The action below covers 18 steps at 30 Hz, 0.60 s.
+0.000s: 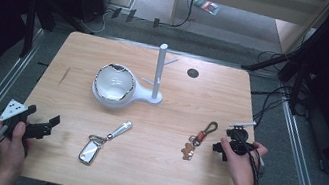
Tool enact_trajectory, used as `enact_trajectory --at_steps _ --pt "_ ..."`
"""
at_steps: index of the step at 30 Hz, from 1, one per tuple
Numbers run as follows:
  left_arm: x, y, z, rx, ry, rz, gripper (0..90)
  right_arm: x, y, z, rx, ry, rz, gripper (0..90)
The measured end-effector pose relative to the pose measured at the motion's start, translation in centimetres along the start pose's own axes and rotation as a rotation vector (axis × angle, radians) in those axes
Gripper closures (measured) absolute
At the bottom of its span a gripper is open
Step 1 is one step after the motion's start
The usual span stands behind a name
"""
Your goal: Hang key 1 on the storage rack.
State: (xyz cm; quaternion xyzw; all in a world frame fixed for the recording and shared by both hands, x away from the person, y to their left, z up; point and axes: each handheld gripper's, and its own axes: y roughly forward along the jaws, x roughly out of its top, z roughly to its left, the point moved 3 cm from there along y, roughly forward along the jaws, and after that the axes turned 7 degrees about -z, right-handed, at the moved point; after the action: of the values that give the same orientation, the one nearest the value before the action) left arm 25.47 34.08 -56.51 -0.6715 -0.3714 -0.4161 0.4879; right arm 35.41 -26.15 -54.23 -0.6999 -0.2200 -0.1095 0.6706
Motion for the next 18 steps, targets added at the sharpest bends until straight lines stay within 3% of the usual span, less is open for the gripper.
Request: enact_trajectory --at_steps 3,5,8,12,18 --pt "0.0 0.0 0.0 -0.001 0.002 0.001 0.0 0.8 0.1 0.5 0.017 0.016 0.050 14.6" --pt "0.0 0.0 0.0 -0.002 0.006 0.002 0.0 1.4 0.2 0.8 0.057 0.046 0.077 13.5" --pt "0.0 0.0 0.0 -0.003 0.006 0.004 0.0 2.4 0.0 1.5 0.043 0.042 0.131 13.4" --pt "0.0 0.0 0.0 -0.003 0.005 0.003 0.0 3.6 -0.3 2.1 0.073 0.076 0.191 12.9" --pt "0.0 0.0 0.0 -0.004 0.004 0.004 0.0 4.9 -0.2 2.5 0.043 0.111 0.224 13.1"
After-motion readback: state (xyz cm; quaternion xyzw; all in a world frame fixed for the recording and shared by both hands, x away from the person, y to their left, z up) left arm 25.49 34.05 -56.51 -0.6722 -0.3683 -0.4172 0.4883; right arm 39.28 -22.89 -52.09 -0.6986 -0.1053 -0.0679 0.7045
